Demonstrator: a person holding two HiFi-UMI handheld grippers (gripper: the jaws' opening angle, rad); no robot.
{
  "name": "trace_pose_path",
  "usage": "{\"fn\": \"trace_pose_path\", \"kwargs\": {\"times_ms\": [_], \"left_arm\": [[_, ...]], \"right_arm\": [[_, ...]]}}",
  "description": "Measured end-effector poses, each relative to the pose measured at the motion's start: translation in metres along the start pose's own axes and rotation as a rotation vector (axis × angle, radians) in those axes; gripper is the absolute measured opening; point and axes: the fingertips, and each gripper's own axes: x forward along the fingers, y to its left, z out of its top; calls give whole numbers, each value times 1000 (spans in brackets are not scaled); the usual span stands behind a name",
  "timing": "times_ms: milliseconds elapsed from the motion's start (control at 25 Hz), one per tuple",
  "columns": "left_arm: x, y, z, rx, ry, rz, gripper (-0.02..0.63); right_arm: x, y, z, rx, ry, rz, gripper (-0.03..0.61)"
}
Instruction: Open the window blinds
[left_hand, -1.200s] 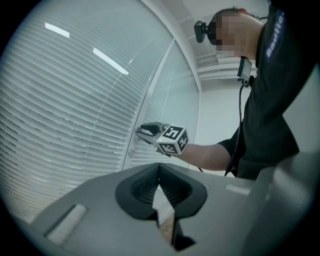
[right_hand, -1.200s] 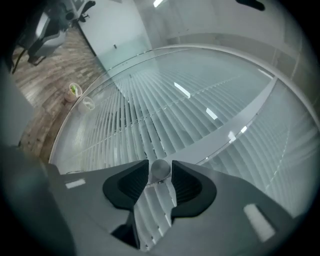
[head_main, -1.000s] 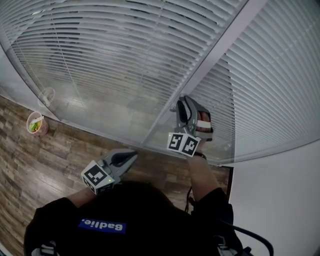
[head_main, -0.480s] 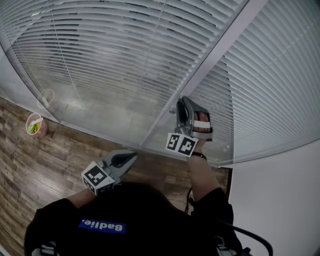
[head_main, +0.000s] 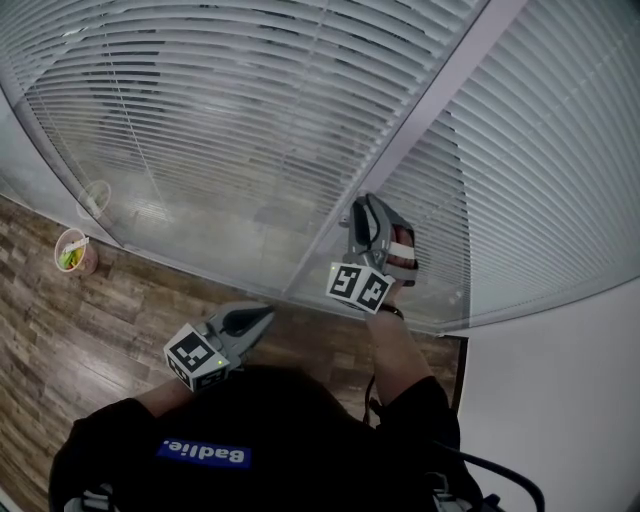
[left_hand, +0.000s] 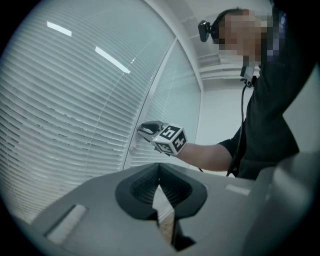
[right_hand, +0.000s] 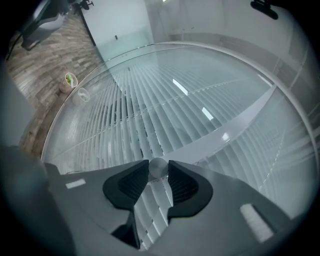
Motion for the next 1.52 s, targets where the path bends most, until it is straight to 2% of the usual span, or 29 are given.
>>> {"fn": "trace_pose_path", "kwargs": {"times_ms": [360, 720, 880, 1040, 1240, 1520], "left_arm": [[-4, 2, 2, 5, 0, 8, 0], [-7, 3, 4, 11, 5, 12, 0], [-8, 4, 3, 12, 5, 18, 0], [-9, 4, 4, 9, 7, 23, 0], [-9, 3, 3, 9, 4, 18, 0], [-7, 3, 3, 7, 2, 10, 0]], "right_arm": [[1, -2, -3, 178, -1, -17, 124], [1, -6, -3, 404, -8, -33, 124], [2, -7, -4, 449, -6, -36, 126], [2, -5, -3, 363, 1, -34, 126], [2, -2, -2, 140, 11, -26, 124], [2, 1, -1, -71, 18, 1, 124]]}}
